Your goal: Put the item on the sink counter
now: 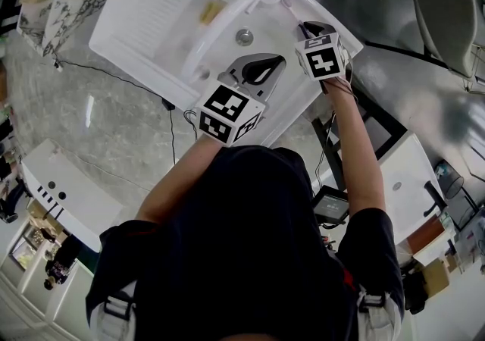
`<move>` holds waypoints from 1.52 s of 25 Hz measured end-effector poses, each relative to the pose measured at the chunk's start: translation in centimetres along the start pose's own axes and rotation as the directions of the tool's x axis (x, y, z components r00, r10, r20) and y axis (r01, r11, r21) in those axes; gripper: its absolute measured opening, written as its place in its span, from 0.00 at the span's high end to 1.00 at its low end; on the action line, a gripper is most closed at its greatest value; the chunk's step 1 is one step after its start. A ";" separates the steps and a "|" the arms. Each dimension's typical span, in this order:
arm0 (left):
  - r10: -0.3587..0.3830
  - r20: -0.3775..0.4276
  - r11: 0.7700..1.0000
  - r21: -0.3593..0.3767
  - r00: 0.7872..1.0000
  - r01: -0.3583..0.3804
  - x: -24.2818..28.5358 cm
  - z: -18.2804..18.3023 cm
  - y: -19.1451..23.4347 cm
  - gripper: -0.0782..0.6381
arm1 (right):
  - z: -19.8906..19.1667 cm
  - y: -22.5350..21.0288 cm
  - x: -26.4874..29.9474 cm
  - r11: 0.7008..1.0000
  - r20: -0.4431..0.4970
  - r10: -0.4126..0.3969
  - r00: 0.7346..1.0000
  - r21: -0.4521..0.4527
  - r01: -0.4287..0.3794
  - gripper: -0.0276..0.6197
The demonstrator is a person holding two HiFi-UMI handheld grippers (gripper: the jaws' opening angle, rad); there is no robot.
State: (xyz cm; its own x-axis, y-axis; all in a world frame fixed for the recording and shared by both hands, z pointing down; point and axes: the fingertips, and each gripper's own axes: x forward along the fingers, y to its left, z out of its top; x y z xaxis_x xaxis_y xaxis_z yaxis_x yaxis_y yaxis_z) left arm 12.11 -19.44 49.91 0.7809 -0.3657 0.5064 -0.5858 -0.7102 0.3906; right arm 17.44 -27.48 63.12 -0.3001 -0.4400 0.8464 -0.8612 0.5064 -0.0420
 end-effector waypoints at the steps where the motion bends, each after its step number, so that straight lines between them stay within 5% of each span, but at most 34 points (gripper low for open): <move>1: 0.000 0.001 1.000 -0.001 1.000 0.000 0.0 0.0 0.0 0.87 | 0.0 0.0 0.0 1.000 0.001 -0.001 1.000 0.000 0.001 0.86; 38: -0.075 -0.012 0.997 0.029 0.997 0.075 0.4 0.9 -1.4 0.87 | 0.9 -0.5 -3.4 0.997 0.090 -0.035 0.995 0.078 0.028 0.86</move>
State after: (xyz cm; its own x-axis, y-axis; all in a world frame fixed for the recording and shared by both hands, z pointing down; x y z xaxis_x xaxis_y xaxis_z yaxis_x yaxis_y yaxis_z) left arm 13.40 -19.17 48.87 0.8201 -0.3041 0.4848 -0.5188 -0.7526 0.4055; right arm 18.47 -26.93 59.77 -0.3055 -0.5225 0.7961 -0.8987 0.4345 -0.0597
